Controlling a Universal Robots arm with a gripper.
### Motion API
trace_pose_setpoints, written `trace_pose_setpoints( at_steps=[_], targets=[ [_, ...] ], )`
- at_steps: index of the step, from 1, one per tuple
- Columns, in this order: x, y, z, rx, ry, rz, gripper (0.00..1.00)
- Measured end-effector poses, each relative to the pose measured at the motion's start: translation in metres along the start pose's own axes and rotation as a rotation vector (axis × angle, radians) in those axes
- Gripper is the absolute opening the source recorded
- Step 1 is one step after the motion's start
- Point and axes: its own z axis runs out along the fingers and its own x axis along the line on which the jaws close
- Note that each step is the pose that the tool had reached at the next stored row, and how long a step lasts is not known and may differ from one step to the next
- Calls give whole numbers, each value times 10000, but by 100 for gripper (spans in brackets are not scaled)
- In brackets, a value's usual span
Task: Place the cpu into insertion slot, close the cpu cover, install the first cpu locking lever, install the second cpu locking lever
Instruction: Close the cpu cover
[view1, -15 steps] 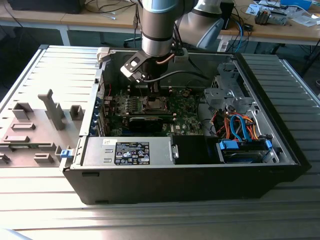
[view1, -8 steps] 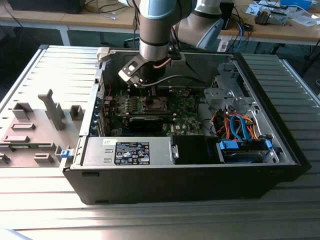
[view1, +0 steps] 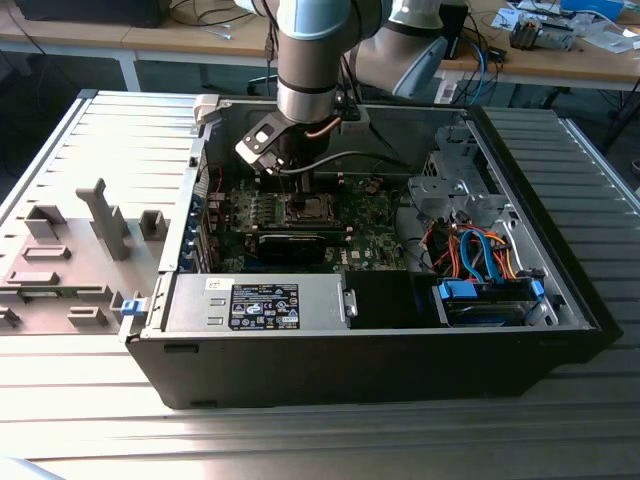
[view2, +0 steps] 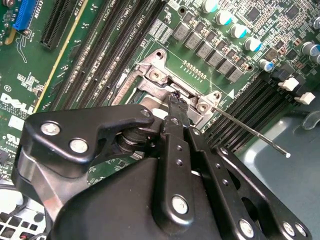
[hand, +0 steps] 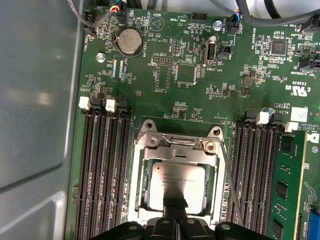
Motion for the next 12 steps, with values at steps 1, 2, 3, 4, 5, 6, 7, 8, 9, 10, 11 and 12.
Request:
trace_pose_setpoints(
  at_steps=[1, 2, 3, 4, 5, 6, 7, 8, 9, 10, 11, 12],
  targets=[
    [0, 3, 0, 1, -1, -1, 11],
    [-1, 11, -1, -1, 0, -1, 11],
    [0, 14, -9, -11, 5, -1, 11],
    [3, 16, -30, -25, 22, -1, 11],
    [1, 14, -51, -11, 7, -1, 11],
    [0, 12, -84, -5, 1, -1, 11],
    [0, 11, -114, -4, -1, -1, 11],
    [0, 10, -140, -3, -2, -1, 11],
    [0, 14, -146, -5, 0, -3, 11],
    [-1, 24, -147, -3, -2, -1, 11],
    [-3, 36, -148, -3, -2, -2, 11],
    [-3, 42, -148, -3, -2, -2, 11]
  ],
)
